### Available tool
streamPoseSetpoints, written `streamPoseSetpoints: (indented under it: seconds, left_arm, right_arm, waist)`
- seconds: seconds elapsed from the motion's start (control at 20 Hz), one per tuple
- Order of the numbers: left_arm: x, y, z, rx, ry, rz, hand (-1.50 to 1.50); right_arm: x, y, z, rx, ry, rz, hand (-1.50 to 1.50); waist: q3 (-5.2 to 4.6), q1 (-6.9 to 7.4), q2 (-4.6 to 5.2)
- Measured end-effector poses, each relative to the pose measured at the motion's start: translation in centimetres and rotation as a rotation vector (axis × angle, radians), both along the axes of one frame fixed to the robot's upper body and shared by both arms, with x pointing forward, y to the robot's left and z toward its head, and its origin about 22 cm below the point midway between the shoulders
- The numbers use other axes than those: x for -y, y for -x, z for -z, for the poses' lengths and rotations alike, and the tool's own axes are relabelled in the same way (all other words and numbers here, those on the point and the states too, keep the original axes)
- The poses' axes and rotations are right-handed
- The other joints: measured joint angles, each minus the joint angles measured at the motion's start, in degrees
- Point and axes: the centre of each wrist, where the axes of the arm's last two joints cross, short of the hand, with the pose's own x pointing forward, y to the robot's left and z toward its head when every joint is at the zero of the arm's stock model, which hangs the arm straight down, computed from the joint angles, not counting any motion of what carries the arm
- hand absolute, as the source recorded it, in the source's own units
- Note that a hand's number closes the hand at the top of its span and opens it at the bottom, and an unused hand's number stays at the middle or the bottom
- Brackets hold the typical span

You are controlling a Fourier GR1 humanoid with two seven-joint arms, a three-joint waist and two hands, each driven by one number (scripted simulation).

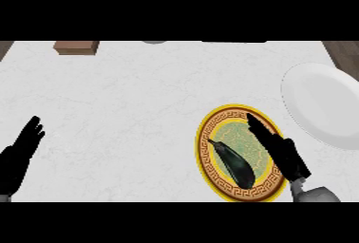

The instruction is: Pick the eggplant from the plate and place it in the plate

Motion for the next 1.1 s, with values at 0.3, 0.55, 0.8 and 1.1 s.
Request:
streamPoseSetpoints:
  seconds: [0.3, 0.55, 0.8, 1.1]
  left_arm:
    - [3.3, -2.3, -0.6, 0.111, 0.020, 0.100, 0.00]
    - [5.4, -2.7, 0.1, 0.145, 0.062, 0.157, 0.00]
    - [7.2, -3.1, 0.6, 0.163, 0.078, 0.172, 0.00]
    - [7.9, -3.4, 1.0, 0.169, 0.073, 0.173, 0.00]
  right_arm:
    - [-6.7, -3.0, -1.9, -0.160, -0.216, -0.002, 1.50]
    - [-9.8, -3.6, -3.5, -0.008, -0.043, 0.114, -1.50]
    - [-12.4, -0.8, -2.8, 0.073, -0.076, 0.193, -1.50]
    - [-11.3, 1.2, -5.8, 0.146, 0.034, 0.245, -1.50]
  waist:
    - [1.28, 1.56, -0.61]
    - [1.33, 1.30, -1.22]
    - [1.61, 0.78, -1.16]
    - [1.67, 0.48, -1.20]
